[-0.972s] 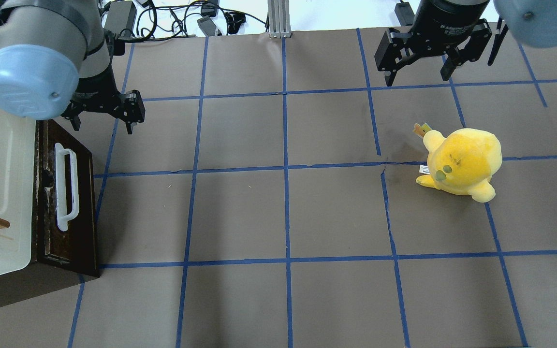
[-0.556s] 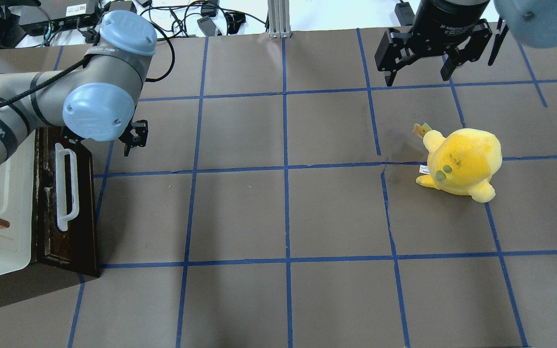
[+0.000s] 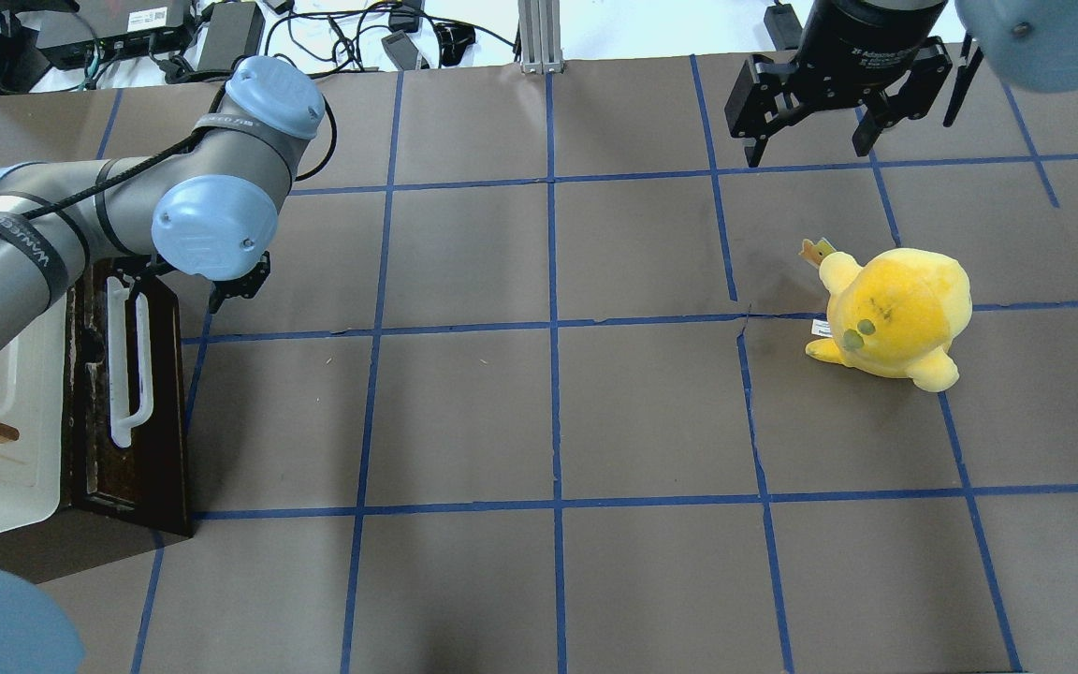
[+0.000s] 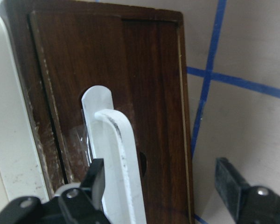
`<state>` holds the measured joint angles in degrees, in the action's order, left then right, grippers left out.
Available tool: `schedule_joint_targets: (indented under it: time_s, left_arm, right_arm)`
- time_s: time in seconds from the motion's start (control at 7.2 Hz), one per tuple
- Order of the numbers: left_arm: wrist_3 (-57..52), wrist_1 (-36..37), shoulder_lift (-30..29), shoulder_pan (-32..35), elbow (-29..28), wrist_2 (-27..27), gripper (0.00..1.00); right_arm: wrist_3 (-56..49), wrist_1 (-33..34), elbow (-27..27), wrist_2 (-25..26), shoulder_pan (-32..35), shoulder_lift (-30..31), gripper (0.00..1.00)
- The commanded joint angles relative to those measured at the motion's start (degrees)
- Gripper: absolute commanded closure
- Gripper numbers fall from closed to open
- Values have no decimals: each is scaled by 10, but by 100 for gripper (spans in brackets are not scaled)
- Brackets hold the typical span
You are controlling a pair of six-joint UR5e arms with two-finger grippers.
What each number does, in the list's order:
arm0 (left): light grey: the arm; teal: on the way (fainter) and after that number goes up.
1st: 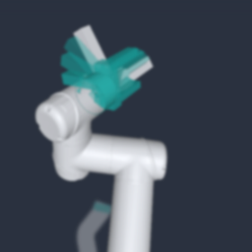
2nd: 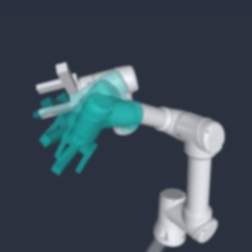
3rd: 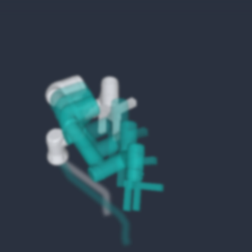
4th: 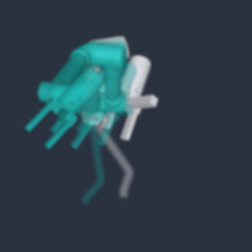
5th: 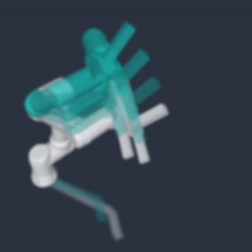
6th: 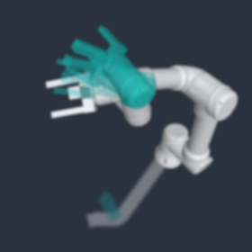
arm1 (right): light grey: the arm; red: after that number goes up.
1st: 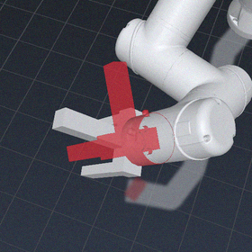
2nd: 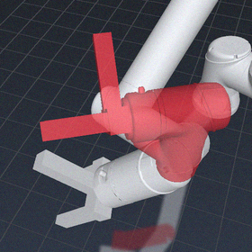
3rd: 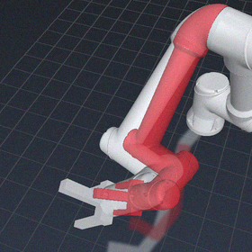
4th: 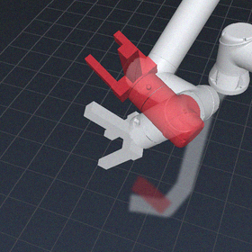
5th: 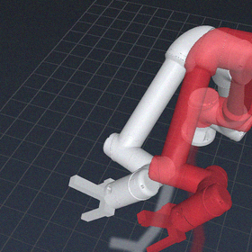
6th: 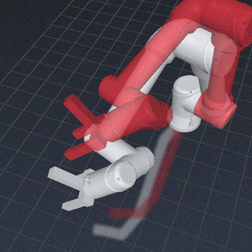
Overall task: Pull drawer sideways
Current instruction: 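Lower the left gripper around the white drawer handle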
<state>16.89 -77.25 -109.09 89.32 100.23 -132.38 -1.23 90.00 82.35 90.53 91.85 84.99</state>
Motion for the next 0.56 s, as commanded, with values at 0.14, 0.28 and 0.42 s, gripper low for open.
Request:
schedule_joint_targets:
  time_s: [0.14,0.28,0.42]
  left_arm:
    - [12,2,-7,-9,15,-7,17]
    - [12,1,-8,-9,17,-8,21]
    - [20,1,-7,-12,20,-8,25]
  right_arm:
    - [-1,0,0,0,0,0,0]
    - [-1,0,0,1,0,0,0]
    - [0,0,0,1,0,0,0]
